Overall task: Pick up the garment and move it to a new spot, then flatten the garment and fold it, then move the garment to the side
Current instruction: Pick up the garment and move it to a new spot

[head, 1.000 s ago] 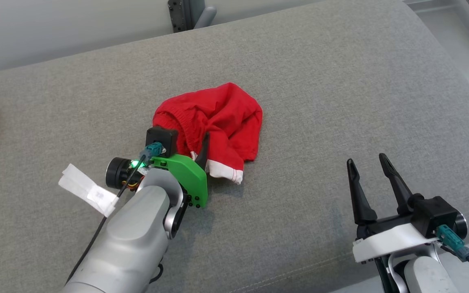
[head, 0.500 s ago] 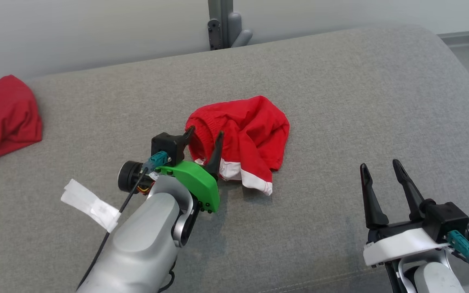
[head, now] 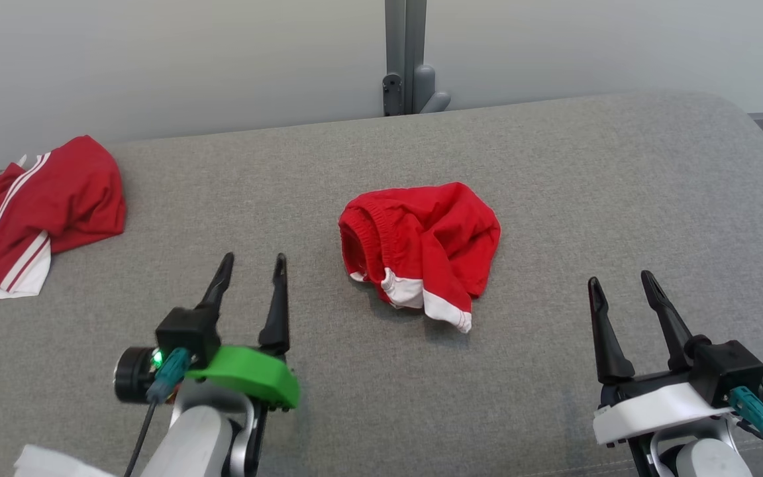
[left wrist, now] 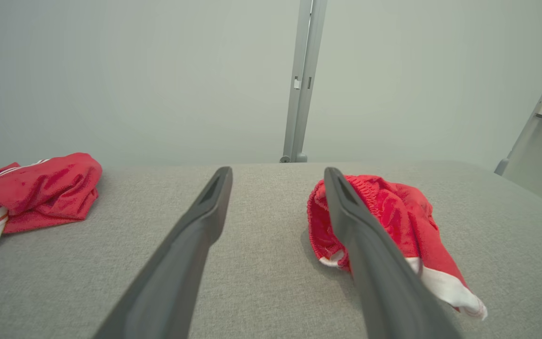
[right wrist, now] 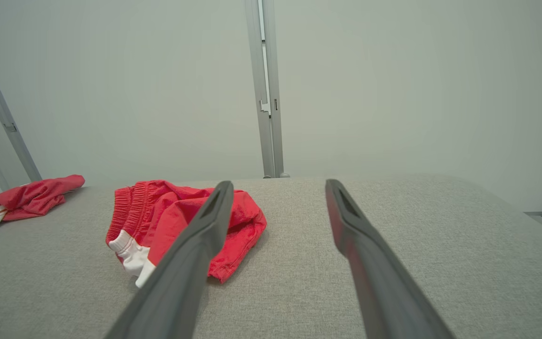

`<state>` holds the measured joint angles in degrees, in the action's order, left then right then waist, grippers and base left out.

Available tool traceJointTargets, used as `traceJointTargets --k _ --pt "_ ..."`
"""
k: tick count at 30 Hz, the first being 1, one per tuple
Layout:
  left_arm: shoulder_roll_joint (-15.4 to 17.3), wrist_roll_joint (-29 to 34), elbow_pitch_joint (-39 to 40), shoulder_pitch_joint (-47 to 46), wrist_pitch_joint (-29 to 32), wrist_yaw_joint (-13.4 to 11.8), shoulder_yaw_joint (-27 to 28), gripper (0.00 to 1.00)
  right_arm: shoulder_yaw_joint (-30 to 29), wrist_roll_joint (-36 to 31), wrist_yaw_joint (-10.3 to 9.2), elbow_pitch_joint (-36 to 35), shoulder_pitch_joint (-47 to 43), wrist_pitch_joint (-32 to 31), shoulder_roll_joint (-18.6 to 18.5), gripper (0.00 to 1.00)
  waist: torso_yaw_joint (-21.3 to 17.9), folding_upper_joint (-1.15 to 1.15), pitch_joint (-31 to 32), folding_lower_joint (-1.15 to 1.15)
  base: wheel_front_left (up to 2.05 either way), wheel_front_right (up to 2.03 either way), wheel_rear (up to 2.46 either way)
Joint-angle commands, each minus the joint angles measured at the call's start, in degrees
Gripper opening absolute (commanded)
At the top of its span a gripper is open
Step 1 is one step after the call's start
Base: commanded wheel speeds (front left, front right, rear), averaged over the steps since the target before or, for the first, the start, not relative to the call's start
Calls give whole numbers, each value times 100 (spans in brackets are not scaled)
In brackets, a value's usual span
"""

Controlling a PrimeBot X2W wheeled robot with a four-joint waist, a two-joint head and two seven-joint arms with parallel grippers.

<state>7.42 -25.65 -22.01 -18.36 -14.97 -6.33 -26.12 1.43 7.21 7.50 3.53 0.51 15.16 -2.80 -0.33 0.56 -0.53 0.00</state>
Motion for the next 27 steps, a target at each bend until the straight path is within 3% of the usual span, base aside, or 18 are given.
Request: traceJointTargets --k 1,11,27 --pt "53 94 134 225 -23 -40 139 100 2 -18 -2 -22 -76 9 -17 100 18 -56 23 0 0 0 0" --pt "-111 668 912 1594 -19 54 1351 100 -26 -18 -2 -171 -314 9 -17 100 138 -56 55 0 0 0 0" --pt "-393 1314 938 2139 -20 408 1997 100 42 64 -2 -237 -372 9 -17 100 123 -56 58 0 0 0 0"
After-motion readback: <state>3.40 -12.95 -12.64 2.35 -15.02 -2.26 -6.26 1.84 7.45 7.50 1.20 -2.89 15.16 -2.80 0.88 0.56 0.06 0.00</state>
